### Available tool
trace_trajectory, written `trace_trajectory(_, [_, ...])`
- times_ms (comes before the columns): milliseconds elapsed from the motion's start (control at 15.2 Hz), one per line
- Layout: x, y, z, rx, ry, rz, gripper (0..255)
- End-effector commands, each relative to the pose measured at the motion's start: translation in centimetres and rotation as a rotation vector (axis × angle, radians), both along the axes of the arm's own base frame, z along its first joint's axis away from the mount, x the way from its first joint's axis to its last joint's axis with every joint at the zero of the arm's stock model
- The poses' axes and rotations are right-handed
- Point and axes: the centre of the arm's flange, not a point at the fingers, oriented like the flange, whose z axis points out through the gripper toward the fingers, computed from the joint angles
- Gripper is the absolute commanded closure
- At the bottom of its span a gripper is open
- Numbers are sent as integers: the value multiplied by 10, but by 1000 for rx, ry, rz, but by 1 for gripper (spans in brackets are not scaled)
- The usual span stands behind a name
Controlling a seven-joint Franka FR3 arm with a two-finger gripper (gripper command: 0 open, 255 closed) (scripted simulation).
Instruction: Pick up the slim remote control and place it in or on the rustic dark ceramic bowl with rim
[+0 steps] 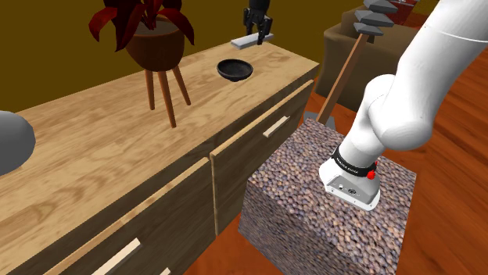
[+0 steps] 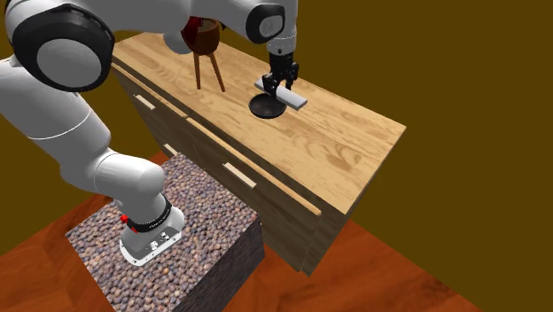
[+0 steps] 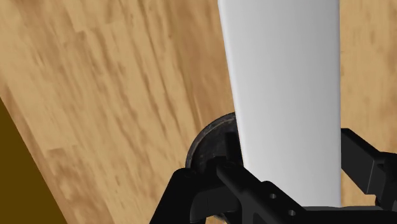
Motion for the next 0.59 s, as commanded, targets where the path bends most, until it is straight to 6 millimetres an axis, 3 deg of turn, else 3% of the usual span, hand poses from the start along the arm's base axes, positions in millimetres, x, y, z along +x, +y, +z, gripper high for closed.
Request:
trace_trajectory(0, [9, 25, -1, 0, 0, -1, 255])
trace_trajectory(198, [21, 63, -1, 0, 0, -1, 255])
trace_trajectory(528, [22, 68, -22, 0, 0, -1, 255])
